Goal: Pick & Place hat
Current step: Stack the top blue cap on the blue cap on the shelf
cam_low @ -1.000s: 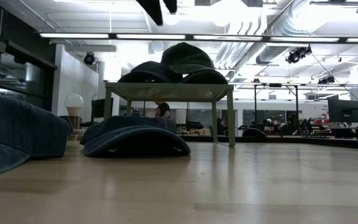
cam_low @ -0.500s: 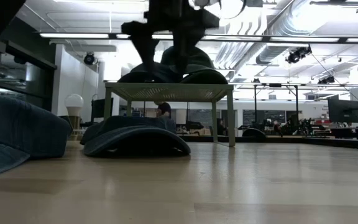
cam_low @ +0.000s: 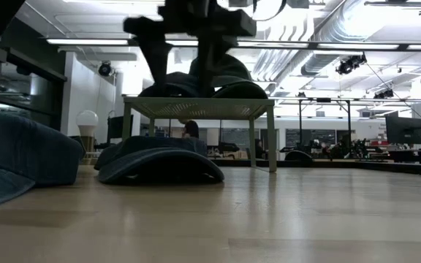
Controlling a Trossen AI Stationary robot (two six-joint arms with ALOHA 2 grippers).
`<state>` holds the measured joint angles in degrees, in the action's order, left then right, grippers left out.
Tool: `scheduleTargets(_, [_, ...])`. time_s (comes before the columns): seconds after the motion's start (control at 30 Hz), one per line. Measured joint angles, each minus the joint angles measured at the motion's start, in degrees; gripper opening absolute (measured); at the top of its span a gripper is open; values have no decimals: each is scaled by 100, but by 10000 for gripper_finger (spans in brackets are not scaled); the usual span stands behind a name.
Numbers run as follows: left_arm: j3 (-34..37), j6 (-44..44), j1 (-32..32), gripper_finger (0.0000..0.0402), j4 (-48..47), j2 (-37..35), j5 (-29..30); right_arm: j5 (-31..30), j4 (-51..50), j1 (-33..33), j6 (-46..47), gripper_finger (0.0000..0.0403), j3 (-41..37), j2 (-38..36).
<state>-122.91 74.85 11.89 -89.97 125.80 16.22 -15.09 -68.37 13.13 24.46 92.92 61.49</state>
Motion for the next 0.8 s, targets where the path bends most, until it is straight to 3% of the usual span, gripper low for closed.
scheduleTargets(0.27, [0, -289, 512, 339, 1020, 0, -42, -110, 1, 94, 1, 129, 0, 4])
scheduleTargets(0.6, [0, -1943, 499, 339, 1917, 0, -372, -411, 1, 92, -353, 129, 0, 7])
scheduleTargets(0.8, [0, -3421, 438, 339, 2761, 0, -835, -502, 1, 92, -360, 129, 0, 7])
